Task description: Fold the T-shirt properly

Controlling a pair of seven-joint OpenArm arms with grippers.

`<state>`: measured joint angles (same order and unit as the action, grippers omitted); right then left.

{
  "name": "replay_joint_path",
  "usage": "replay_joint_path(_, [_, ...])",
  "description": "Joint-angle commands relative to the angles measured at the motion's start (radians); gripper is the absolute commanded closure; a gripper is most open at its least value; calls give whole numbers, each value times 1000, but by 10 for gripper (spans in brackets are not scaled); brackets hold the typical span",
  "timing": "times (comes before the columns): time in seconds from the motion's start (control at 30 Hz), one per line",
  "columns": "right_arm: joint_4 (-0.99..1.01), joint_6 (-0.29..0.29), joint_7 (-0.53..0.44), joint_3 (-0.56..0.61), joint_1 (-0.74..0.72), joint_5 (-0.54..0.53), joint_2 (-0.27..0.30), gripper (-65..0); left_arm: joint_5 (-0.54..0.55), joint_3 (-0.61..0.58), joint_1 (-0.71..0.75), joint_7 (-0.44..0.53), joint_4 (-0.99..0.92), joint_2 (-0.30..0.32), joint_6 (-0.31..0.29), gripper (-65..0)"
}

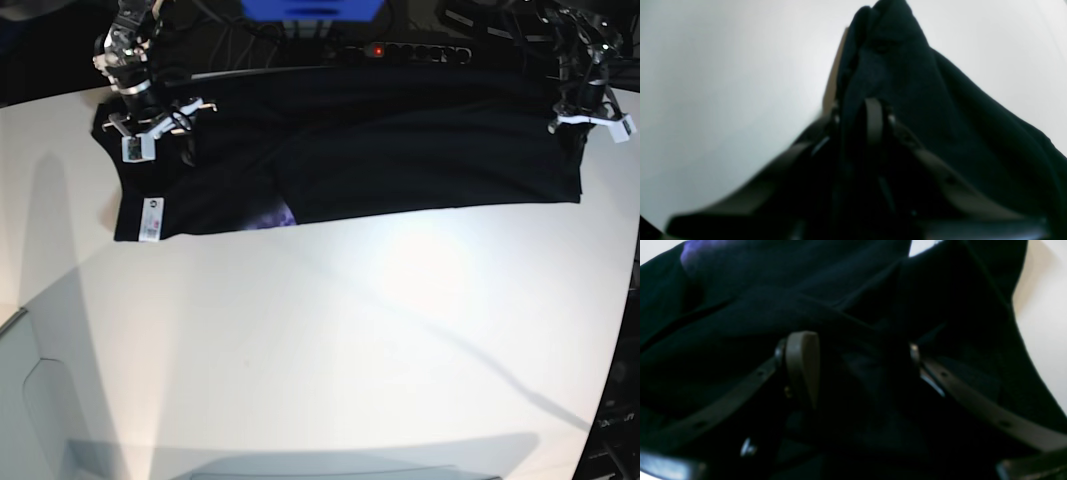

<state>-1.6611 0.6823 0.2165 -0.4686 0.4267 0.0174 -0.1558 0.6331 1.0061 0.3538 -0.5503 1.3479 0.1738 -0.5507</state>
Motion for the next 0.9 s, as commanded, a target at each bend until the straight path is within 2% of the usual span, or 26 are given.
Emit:
replay_joint_path(0.0, [-1, 16, 41, -2, -2, 11, -1, -340, 15, 7, 3, 19, 12, 17, -6, -42])
replay_joint_path(0.07, [6, 16, 41, -2, -5, 11, -1, -340, 15, 7, 3, 19, 12, 17, -6, 0])
replay_joint_path(0.23, [12, 16, 41, -2, -16, 11, -1, -340, 18, 12, 1, 19, 14, 19, -6, -2])
replay_joint_path(0.43, [48, 16, 41, -2, -19, 11, -1, -340, 27, 96, -9, 19, 26, 37, -6, -2])
replay_joint_path(0.6, [68, 16, 34, 1, -19, 11, -1, -340, 26, 122, -31, 11, 130, 25, -6, -1])
replay_joint_path(0.87, [66, 16, 36, 5, -18, 11, -1, -340, 15, 110, -29, 9, 357, -128, -4, -1])
